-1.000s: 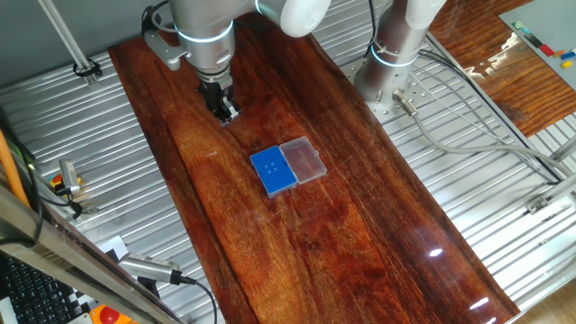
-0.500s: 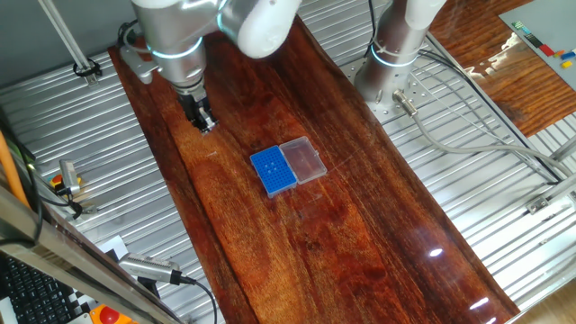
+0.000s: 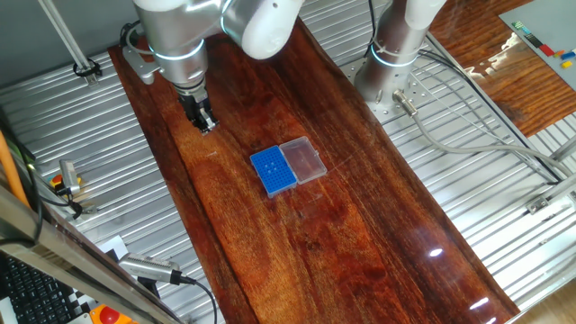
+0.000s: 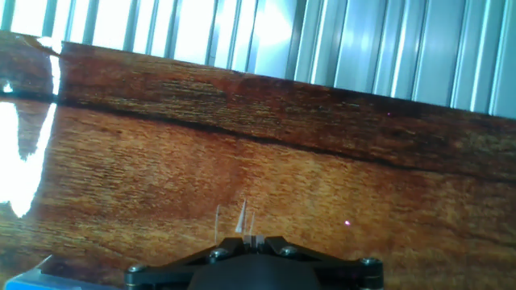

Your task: Insert a small pipette tip into the holder for small pipette tips

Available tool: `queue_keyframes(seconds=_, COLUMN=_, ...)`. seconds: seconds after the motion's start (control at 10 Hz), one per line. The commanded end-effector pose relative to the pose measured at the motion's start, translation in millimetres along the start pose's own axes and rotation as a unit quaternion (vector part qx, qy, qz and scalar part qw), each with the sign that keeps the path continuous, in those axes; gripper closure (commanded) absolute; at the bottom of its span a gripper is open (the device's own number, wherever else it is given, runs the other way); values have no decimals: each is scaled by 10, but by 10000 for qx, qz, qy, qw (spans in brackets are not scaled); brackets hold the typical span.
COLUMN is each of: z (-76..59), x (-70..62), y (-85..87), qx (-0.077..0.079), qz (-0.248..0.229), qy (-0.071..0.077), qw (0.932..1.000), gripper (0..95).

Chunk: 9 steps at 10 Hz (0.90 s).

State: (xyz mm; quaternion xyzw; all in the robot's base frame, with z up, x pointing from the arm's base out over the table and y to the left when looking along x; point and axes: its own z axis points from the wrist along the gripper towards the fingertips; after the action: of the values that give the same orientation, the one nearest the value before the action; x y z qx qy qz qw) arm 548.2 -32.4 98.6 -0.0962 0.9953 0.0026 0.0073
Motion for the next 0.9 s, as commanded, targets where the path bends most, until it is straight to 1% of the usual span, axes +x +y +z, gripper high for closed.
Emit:
queue_keyframes(seconds=0.1, z=-7, x=28, y=-7, qx=37, qz=627, qy=-187, qw=9979, gripper=950)
queue_keyframes(seconds=0.2, z=-7, x=28, y=-7, qx=31, qz=847, qy=-186, qw=9962, gripper=950)
queue_keyframes(seconds=0.3, z=-7, x=28, y=-7, qx=28, qz=936, qy=-159, qw=9955, gripper=950)
queue_keyframes(seconds=0.5, z=-7, x=28, y=-7, qx=26, qz=1058, qy=-185, qw=9942, gripper=950)
queue_keyframes(seconds=0.6, z=-7, x=28, y=-7, qx=27, qz=1228, qy=-198, qw=9922, gripper=950)
queue_keyframes(seconds=0.9, z=-7, x=28, y=-7, qx=17, qz=1440, qy=-186, qw=9894, gripper=950)
